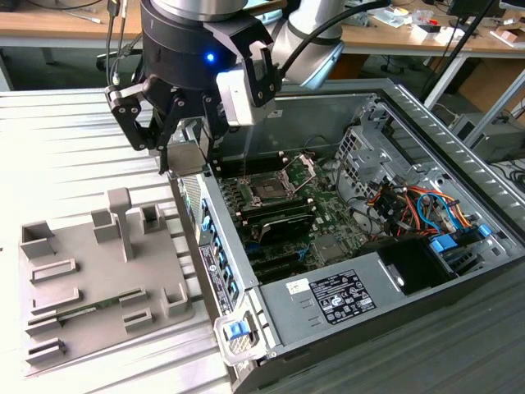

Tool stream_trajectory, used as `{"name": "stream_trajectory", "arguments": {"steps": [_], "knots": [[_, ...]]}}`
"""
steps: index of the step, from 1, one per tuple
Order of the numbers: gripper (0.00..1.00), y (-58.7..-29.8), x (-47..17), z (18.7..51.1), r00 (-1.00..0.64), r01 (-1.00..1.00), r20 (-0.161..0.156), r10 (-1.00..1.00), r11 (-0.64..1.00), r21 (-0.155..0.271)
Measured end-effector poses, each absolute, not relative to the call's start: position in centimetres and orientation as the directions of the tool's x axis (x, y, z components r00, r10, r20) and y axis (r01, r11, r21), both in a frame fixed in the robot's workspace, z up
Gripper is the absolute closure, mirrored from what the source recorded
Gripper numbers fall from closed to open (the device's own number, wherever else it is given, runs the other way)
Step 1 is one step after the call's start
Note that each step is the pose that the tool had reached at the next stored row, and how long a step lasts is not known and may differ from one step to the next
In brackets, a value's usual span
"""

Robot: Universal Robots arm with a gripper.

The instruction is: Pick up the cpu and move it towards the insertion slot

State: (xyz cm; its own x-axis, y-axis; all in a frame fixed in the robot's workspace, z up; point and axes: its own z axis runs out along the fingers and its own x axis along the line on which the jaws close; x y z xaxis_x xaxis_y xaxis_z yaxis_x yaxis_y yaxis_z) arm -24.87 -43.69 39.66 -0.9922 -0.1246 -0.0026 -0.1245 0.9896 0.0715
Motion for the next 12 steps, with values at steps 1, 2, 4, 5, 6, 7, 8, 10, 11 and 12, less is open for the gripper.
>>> {"name": "stream_trajectory", "arguments": {"steps": [1,2,4,5,6,7,8,10,11,12], "knots": [[0.45,-43.69,-24.81,39.66,-0.992,-0.124,-0.003,-0.125,0.99,0.071],[0.45,-43.69,-24.66,39.66,-0.992,-0.124,-0.003,-0.125,0.99,0.072],[0.45,-43.69,-24.51,39.66,-0.992,-0.124,-0.003,-0.125,0.99,0.072],[0.45,-43.69,-24.44,39.66,-0.992,-0.125,-0.003,-0.125,0.99,0.072],[0.45,-43.69,-24.31,39.66,-0.992,-0.124,-0.003,-0.125,0.99,0.072],[0.45,-43.69,-24.25,39.65,-0.992,-0.124,-0.003,-0.125,0.99,0.072],[0.45,-43.69,-24.19,39.66,-0.992,-0.124,-0.003,-0.125,0.99,0.072],[0.45,-43.69,-24.07,39.66,-0.992,-0.124,-0.003,-0.125,0.99,0.072],[0.45,-43.69,-23.99,39.65,-0.992,-0.124,-0.003,-0.125,0.99,0.072],[0.45,-43.69,-23.92,39.66,-0.992,-0.124,-0.003,-0.125,0.99,0.072]]}}
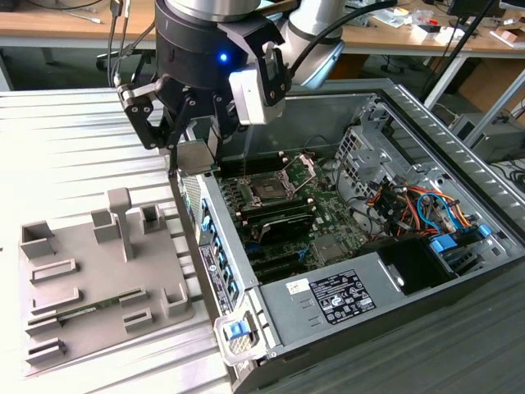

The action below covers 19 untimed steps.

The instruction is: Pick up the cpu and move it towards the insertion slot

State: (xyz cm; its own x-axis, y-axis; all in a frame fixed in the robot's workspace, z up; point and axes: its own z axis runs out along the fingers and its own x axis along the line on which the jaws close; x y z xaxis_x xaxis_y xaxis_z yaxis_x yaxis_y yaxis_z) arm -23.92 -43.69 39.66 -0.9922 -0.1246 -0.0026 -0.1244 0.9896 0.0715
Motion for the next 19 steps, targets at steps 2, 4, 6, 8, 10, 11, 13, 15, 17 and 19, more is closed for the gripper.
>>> {"name": "stream_trajectory", "arguments": {"steps": [2,4,6,8,10,11,13,15,17,19], "knots": [[0.45,-43.7,-23.8,39.7,-0.992,-0.124,-0.003,-0.125,0.99,0.072],[0.45,-43.7,-23.6,39.7,-0.992,-0.124,-0.003,-0.125,0.99,0.072],[0.45,-43.7,-23.4,39.7,-0.992,-0.124,-0.003,-0.125,0.99,0.072],[0.45,-43.7,-23.3,39.7,-0.992,-0.124,-0.003,-0.125,0.99,0.072],[0.45,-43.7,-23.2,39.7,-0.992,-0.124,-0.003,-0.125,0.99,0.072],[0.45,-43.7,-23.1,39.7,-0.992,-0.124,-0.003,-0.125,0.99,0.072],[0.45,-43.7,-22.8,39.7,-0.992,-0.124,-0.003,-0.125,0.99,0.072],[0.45,-43.7,-22.6,39.7,-0.992,-0.124,-0.003,-0.125,0.99,0.072],[0.45,-43.7,-22.5,39.7,-0.992,-0.124,-0.003,-0.125,0.99,0.072],[0.45,-43.7,-22.4,39.6,-0.992,-0.124,-0.003,-0.125,0.99,0.072]]}}
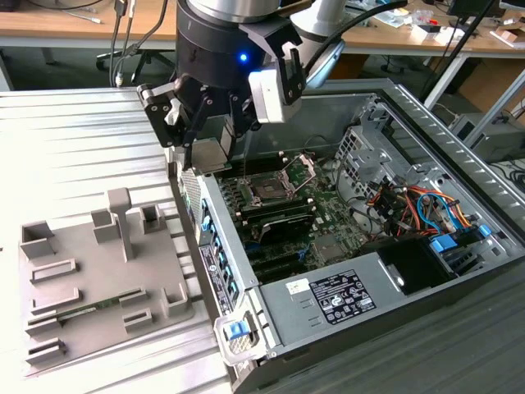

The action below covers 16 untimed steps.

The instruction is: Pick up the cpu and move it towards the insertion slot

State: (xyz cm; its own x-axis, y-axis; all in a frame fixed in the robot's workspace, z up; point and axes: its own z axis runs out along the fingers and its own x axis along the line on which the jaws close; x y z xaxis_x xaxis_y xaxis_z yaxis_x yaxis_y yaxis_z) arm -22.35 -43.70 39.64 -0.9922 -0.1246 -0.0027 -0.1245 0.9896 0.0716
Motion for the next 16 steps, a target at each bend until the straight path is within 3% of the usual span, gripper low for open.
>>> {"name": "stream_trajectory", "arguments": {"steps": [16], "knots": [[0.45,-43.7,-20.2,39.6,-0.992,-0.124,-0.003,-0.125,0.99,0.072]]}}
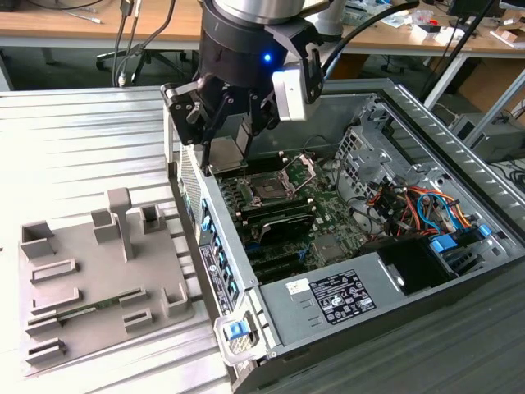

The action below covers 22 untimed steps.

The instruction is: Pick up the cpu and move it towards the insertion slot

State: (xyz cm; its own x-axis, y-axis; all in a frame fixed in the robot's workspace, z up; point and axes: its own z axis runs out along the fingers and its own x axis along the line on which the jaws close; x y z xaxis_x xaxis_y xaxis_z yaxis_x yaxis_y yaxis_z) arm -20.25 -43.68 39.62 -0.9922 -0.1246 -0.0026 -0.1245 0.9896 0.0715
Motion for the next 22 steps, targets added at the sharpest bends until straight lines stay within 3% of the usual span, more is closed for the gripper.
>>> {"name": "stream_trajectory", "arguments": {"steps": [22], "knots": [[0.45,-42.6,-19.4,39.6,-0.992,-0.125,-0.003,-0.125,0.99,0.072]]}}
